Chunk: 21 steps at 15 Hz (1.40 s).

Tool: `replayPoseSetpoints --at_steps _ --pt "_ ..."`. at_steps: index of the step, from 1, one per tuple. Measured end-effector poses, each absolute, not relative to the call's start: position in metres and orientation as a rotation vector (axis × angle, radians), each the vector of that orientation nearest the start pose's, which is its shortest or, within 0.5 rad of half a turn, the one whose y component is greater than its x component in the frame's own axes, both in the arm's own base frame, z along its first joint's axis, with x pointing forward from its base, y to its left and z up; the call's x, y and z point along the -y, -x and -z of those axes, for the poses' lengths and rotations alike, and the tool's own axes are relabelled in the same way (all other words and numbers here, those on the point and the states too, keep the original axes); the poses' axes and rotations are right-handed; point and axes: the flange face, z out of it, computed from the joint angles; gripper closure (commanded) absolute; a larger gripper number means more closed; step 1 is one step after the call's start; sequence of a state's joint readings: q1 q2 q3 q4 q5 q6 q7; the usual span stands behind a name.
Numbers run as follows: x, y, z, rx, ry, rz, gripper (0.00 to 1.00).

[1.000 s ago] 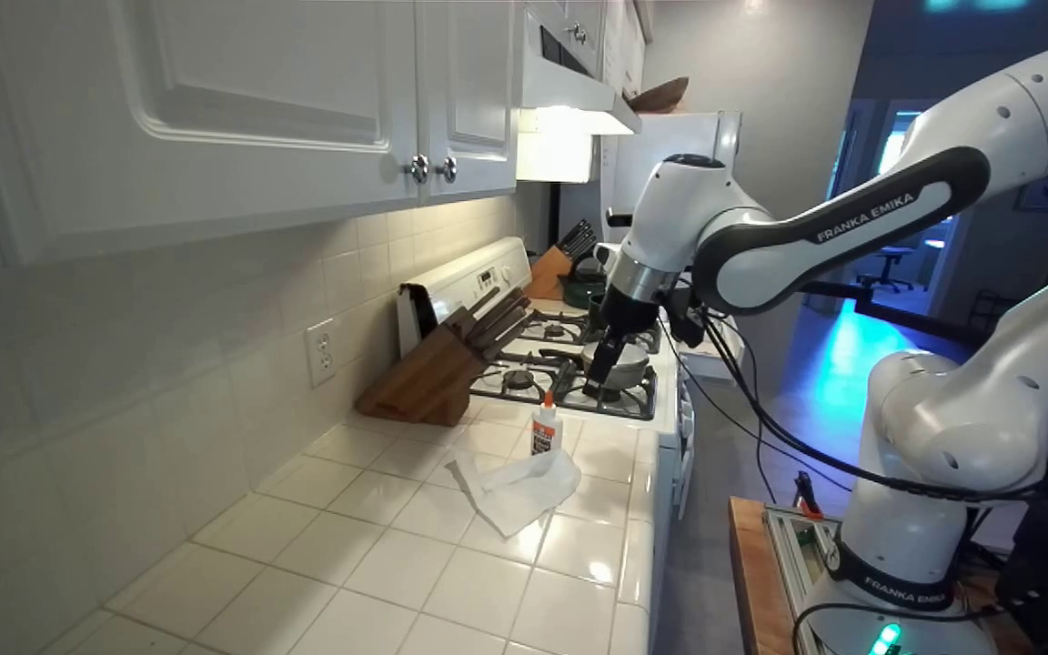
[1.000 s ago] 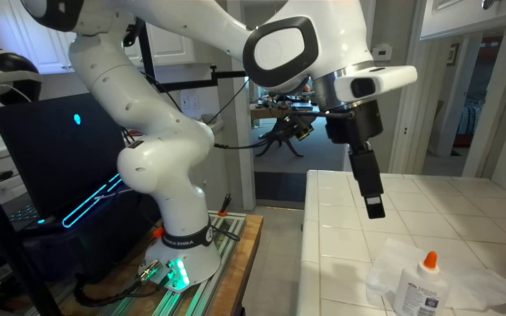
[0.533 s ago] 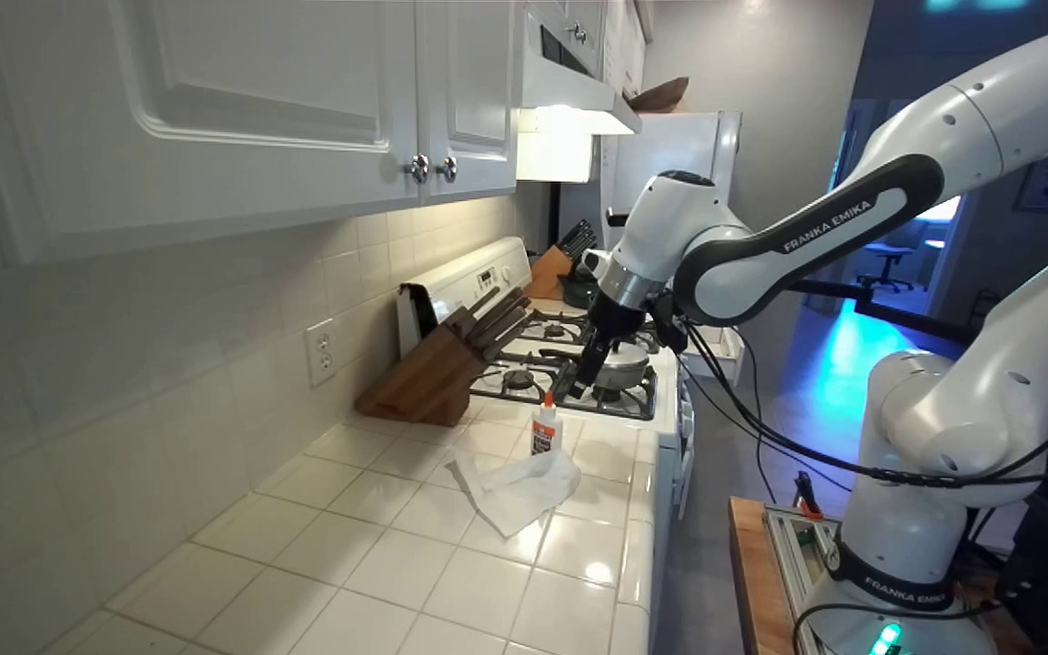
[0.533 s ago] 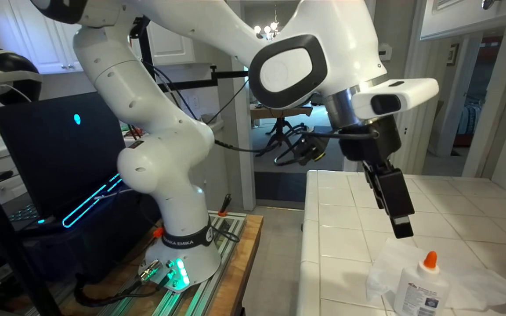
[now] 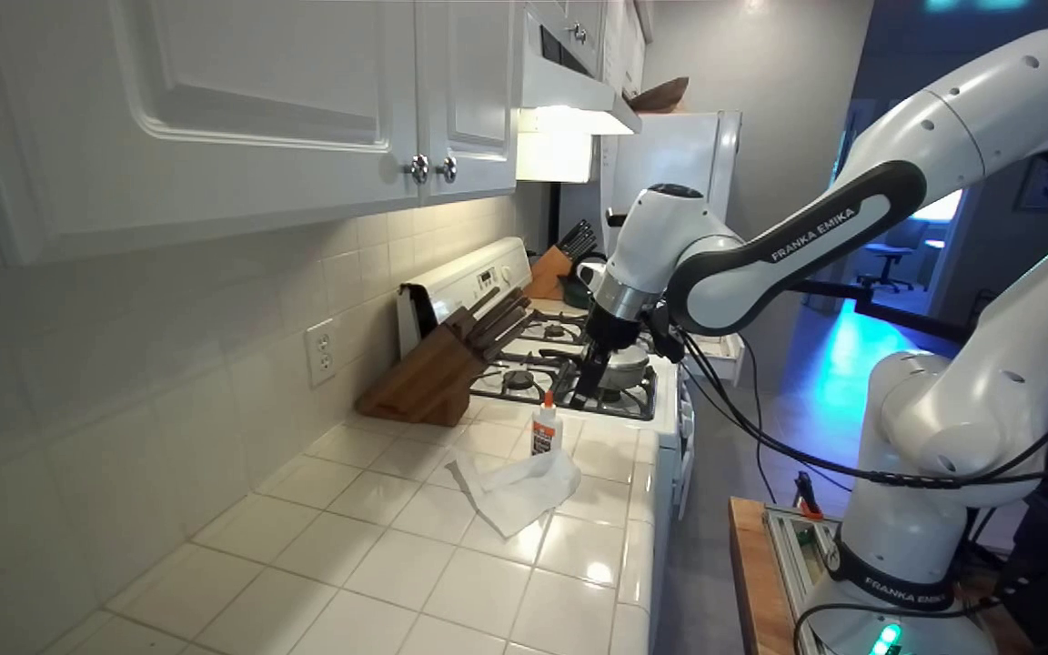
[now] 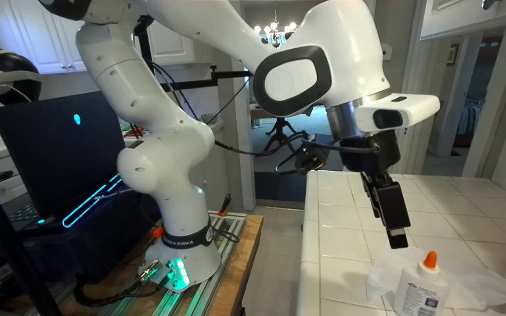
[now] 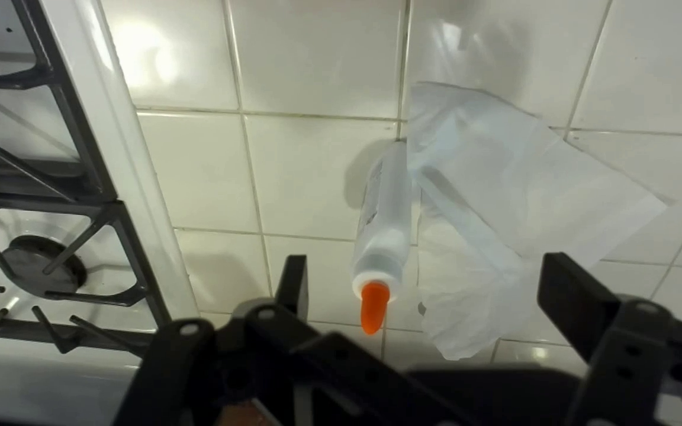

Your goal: Pour the glue onto the paper towel

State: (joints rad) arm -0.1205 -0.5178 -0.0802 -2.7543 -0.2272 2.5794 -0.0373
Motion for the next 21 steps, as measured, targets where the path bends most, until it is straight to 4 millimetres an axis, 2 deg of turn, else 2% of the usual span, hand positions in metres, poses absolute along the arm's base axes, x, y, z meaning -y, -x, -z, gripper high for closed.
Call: replayPoseSetpoints --at_steps 3,8,12,21 --pt "0.075 -0.383 -0.396 -0.006 3.267 0.529 0.00" --pt "0.076 -0.397 -0.366 -0.005 3.280 0.557 0.00" --pt "0.075 -0.405 -0.349 0.011 3.263 0.596 0.00" --pt "0.073 -0.414 -0.323 0.042 3.233 0.650 0.00"
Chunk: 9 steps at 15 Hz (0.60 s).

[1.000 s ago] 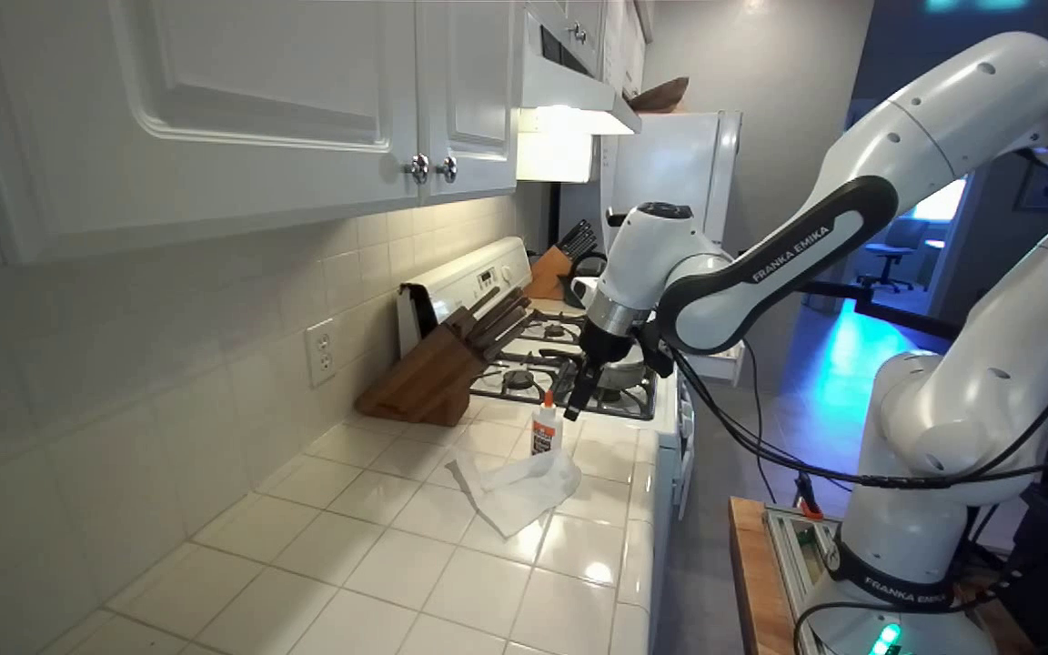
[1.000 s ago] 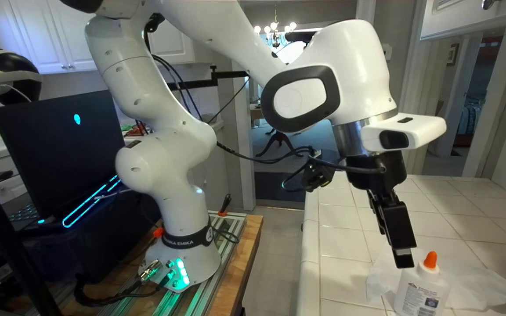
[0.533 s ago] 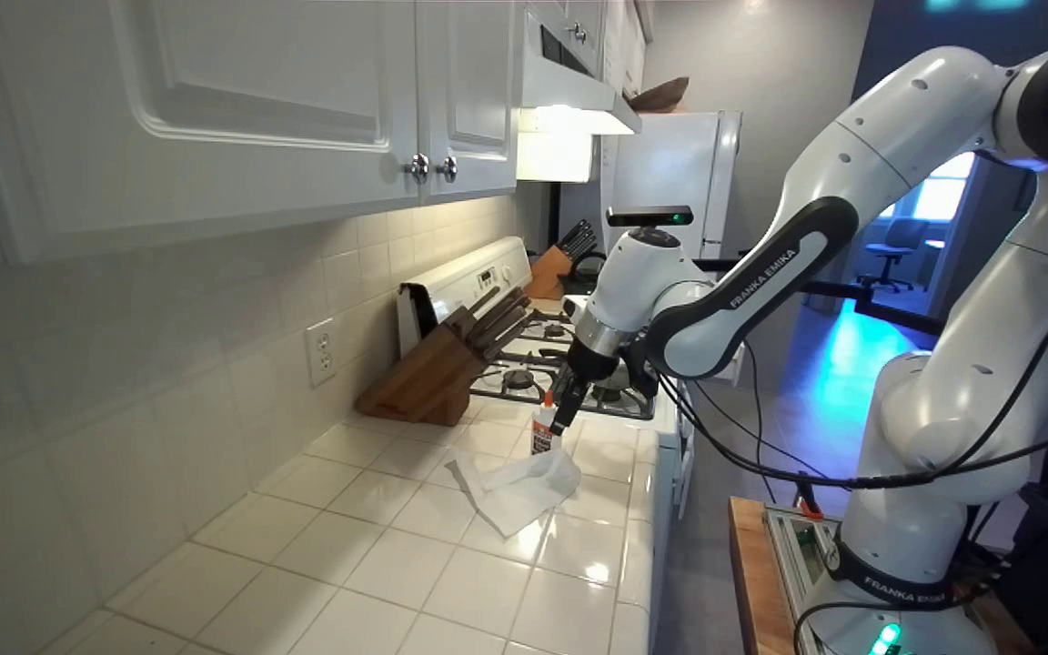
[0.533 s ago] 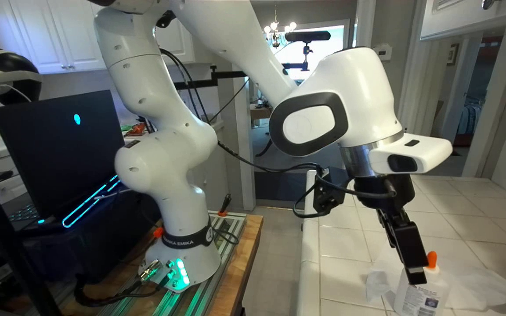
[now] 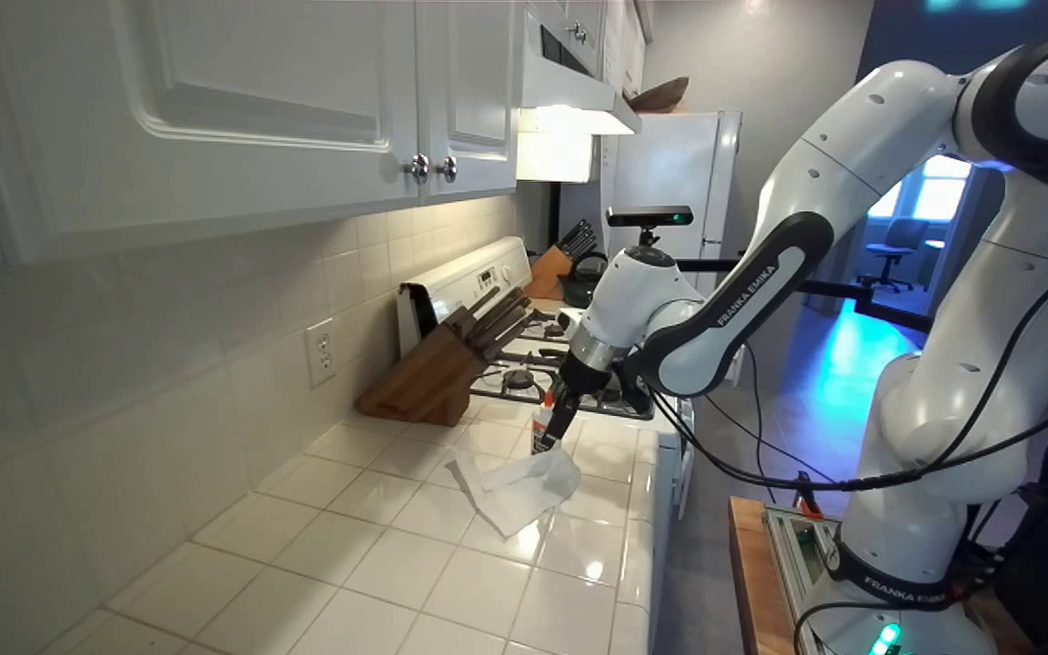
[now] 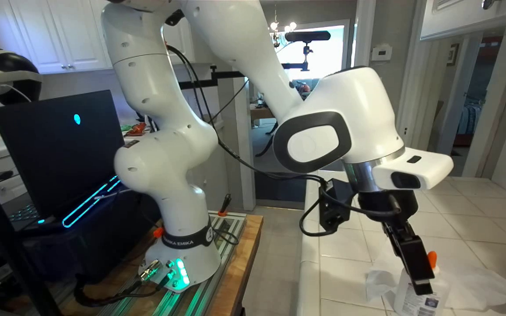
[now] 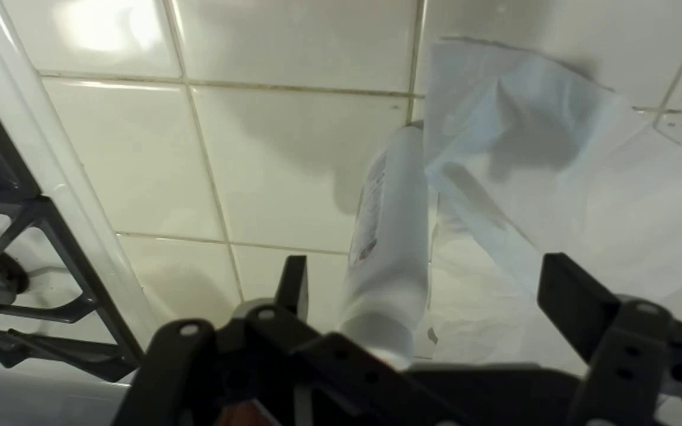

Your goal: Pour the glue onto the paper towel

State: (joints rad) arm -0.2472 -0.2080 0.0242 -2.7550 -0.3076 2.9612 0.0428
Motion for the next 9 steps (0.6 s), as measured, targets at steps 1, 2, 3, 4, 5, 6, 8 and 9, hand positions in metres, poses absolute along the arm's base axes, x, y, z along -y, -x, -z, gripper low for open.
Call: replayPoseSetpoints --at_steps 1,2,3,4,5,6,8,9 --pt "0.0733 -0.4145 -0.3209 0.045 3.233 0.655 0.00" --pt "0.0736 -0.4149 -0.3191 0.048 3.232 0.660 0.00" --pt "0.0741 -0.4151 -0.3176 0.052 3.233 0.664 0.00" --pt "0.0749 -0.4151 -0.3164 0.056 3.235 0.668 0.00" --pt "0.0756 -0.4152 -0.3157 0.058 3.236 0.674 0.00" --pt "0.0764 -0.4153 -0.3153 0.056 3.236 0.680 0.00" --pt "0.0774 -0.4154 -0.3139 0.048 3.236 0.685 0.00" --pt "0.0776 -0.4155 -0.3129 0.044 3.236 0.684 0.00"
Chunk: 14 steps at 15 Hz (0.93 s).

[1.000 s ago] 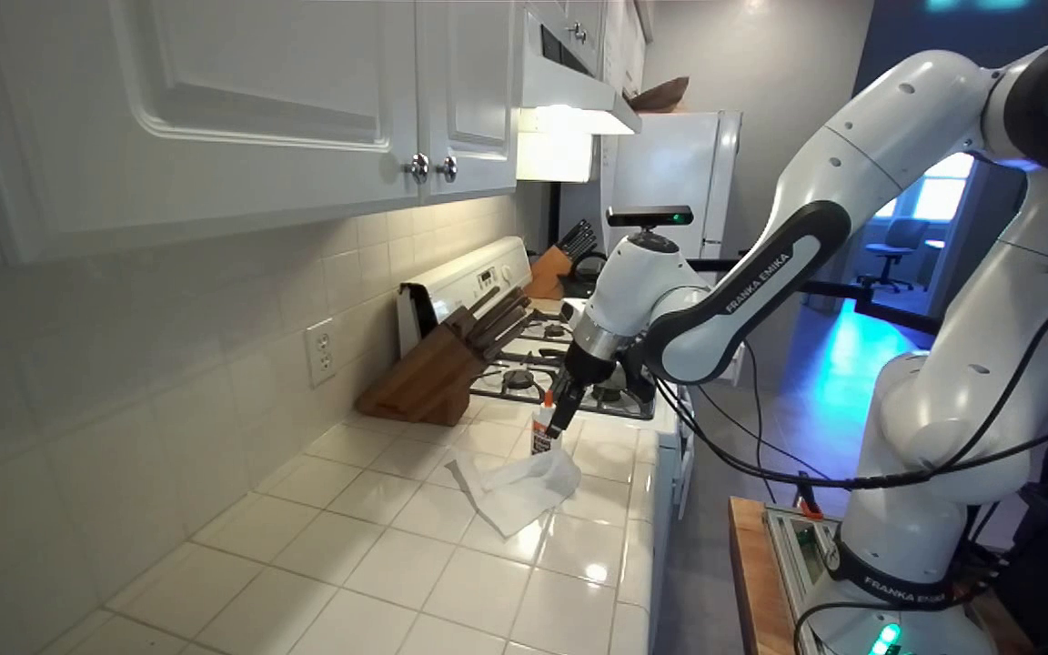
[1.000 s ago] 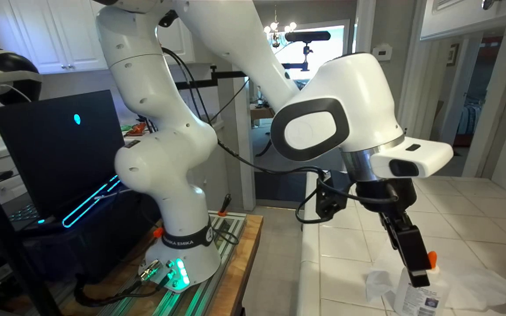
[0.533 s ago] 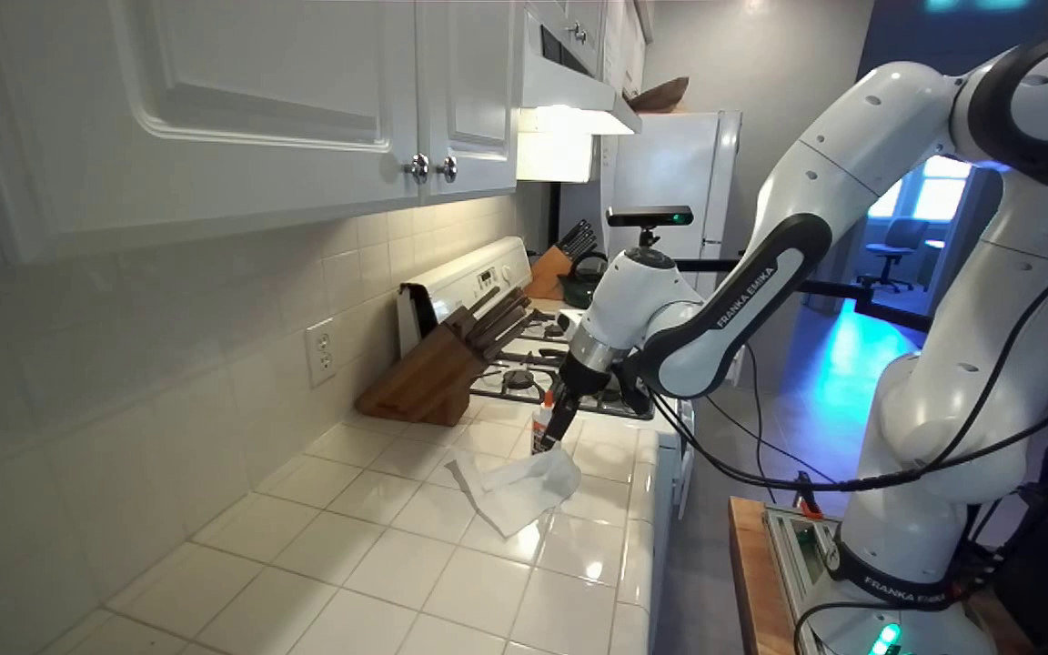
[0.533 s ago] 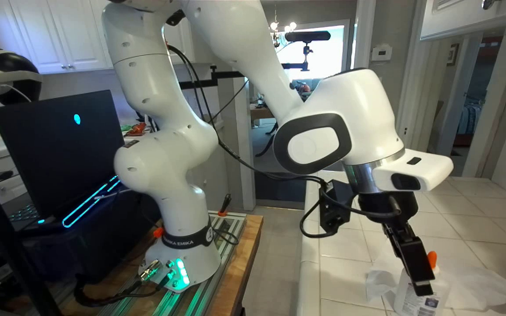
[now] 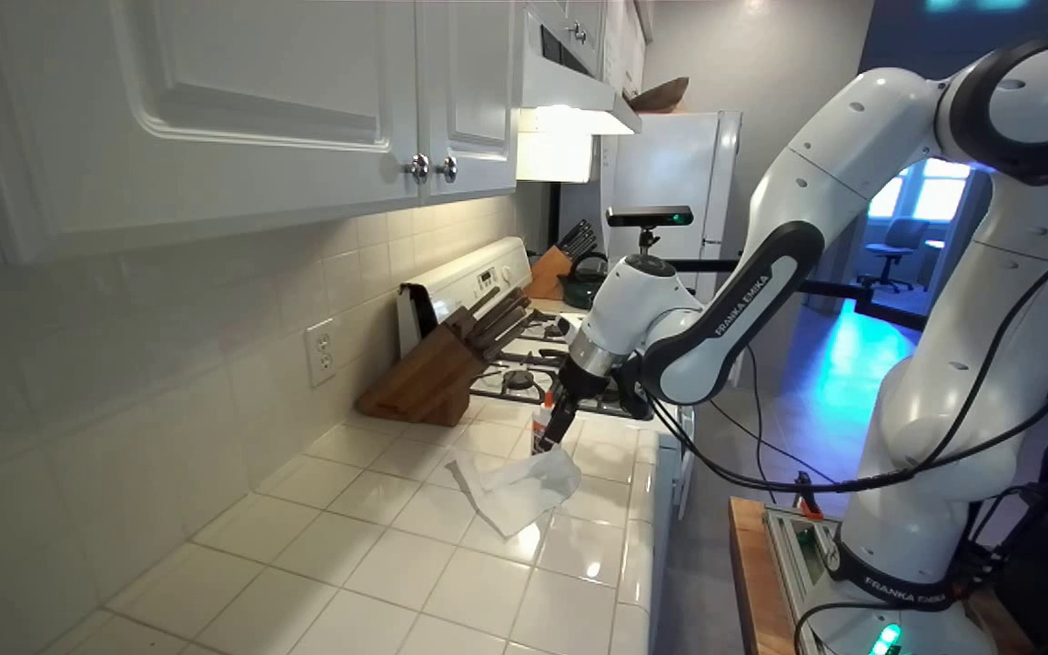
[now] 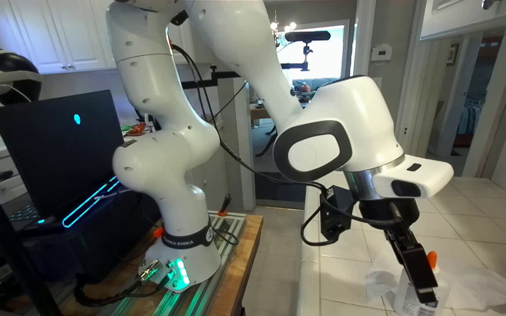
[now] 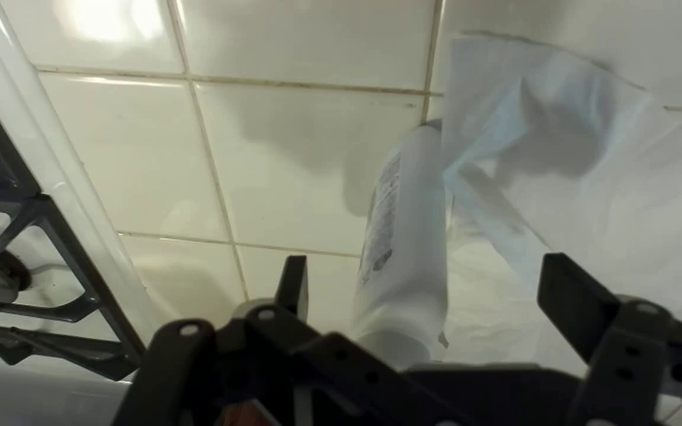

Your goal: Pour the glue onto the paper towel

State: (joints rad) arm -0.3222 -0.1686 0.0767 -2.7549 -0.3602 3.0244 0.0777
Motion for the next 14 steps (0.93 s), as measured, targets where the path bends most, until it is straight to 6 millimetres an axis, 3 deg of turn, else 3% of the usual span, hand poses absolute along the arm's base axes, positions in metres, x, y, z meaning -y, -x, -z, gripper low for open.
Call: replayPoseSetpoints --at_steps 9,10,11,14 --pt "0.0777 -0.4189 -0.3029 0.041 3.217 0.704 0.03" --pt "0.0792 -0.4195 -0.3030 0.039 3.219 0.706 0.10" --pt "0.0807 -0.4200 -0.3033 0.038 3.221 0.707 0.28" --pt "0.0828 -0.4199 -0.3026 0.031 3.224 0.705 0.47"
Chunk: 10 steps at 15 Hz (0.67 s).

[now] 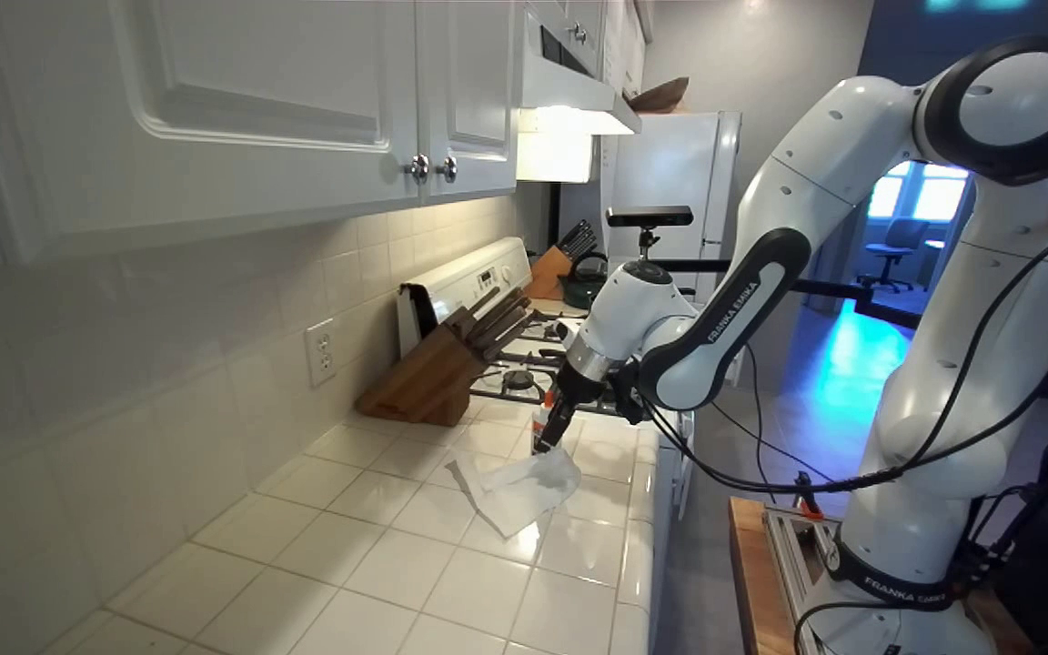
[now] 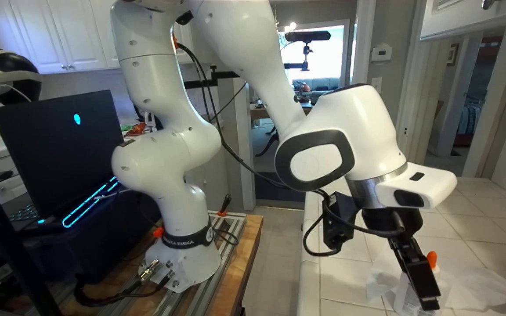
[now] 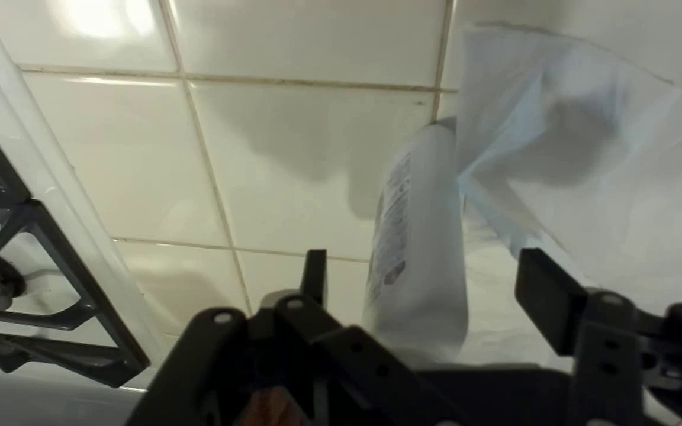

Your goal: Pour the glue onto the paper towel

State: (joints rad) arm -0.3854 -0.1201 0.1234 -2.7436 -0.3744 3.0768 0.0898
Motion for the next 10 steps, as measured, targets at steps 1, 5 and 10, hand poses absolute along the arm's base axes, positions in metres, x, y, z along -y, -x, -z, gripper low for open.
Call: replayPoseSetpoints --at_steps 1,5,10 --pt "0.0829 -0.4198 -0.3023 0.030 3.224 0.704 0.54" --pt "0.0819 -0.4201 -0.3015 0.033 3.225 0.701 0.82" --pt "0.0819 -0.4203 -0.3015 0.034 3.226 0.701 0.94"
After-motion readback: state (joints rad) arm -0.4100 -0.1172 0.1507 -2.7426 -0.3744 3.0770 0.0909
